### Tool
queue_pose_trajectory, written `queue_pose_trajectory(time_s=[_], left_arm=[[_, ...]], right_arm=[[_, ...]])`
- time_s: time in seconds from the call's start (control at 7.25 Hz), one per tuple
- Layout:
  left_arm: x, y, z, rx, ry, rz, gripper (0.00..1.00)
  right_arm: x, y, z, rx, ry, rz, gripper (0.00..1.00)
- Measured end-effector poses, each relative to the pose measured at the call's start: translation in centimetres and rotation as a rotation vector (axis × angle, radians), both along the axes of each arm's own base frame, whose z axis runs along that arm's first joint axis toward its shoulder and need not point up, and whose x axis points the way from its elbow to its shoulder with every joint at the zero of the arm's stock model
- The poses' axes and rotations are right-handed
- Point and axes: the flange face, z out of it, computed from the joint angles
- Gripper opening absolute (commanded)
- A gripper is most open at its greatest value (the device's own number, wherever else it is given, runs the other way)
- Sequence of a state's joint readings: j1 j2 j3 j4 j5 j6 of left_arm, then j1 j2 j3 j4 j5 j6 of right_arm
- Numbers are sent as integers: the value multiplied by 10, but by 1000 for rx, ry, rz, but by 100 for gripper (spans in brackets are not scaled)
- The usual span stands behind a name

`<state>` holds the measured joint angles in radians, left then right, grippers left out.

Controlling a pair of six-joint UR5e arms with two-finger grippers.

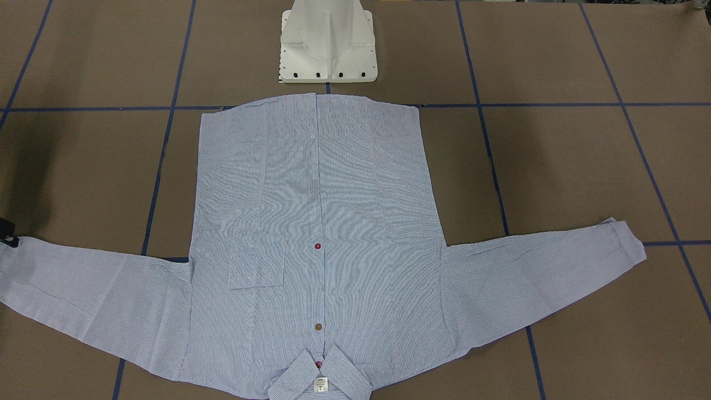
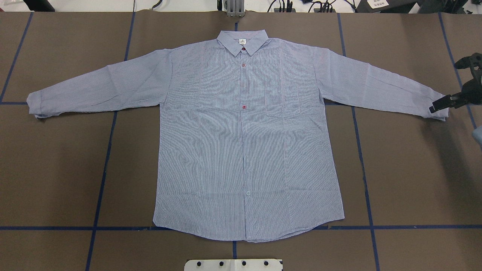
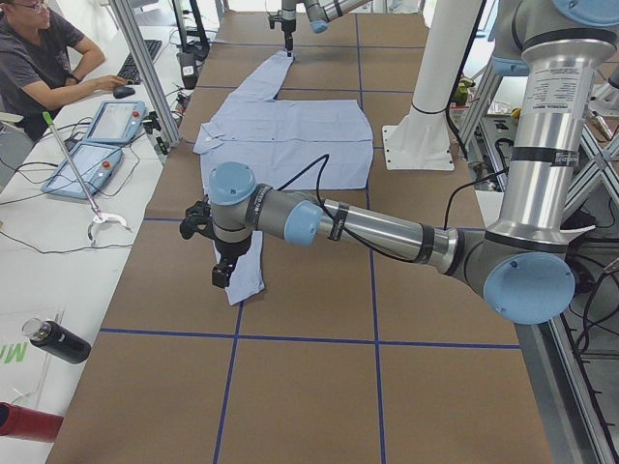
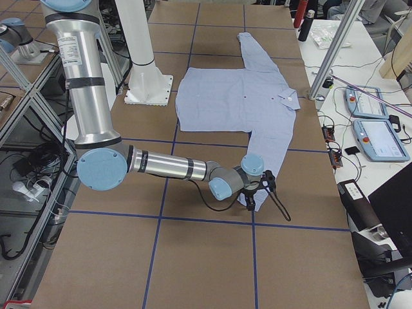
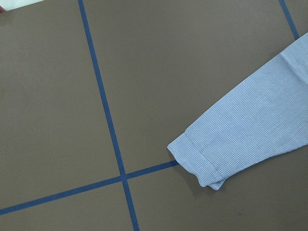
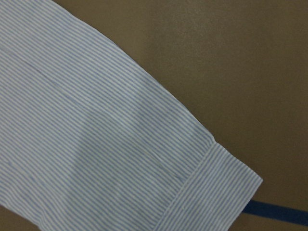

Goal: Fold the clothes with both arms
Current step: 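Lower the right gripper and pinch the striped sleeve cuff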

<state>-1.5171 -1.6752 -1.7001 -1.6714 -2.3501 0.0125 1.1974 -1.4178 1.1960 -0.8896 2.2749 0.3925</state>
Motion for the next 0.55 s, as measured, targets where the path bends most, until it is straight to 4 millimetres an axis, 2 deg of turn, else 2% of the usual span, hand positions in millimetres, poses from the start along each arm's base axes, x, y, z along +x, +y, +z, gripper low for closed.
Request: queue_pose_trajectory(time_s=[0.41,0.55], left_arm=[[0,-1,-3,7,1,-1,100],[0,-1,-4,9,1,-1,100]], right_arm=[[1,1,8,-42,17,0,77],[1,1,9,-48,19,-1,66]])
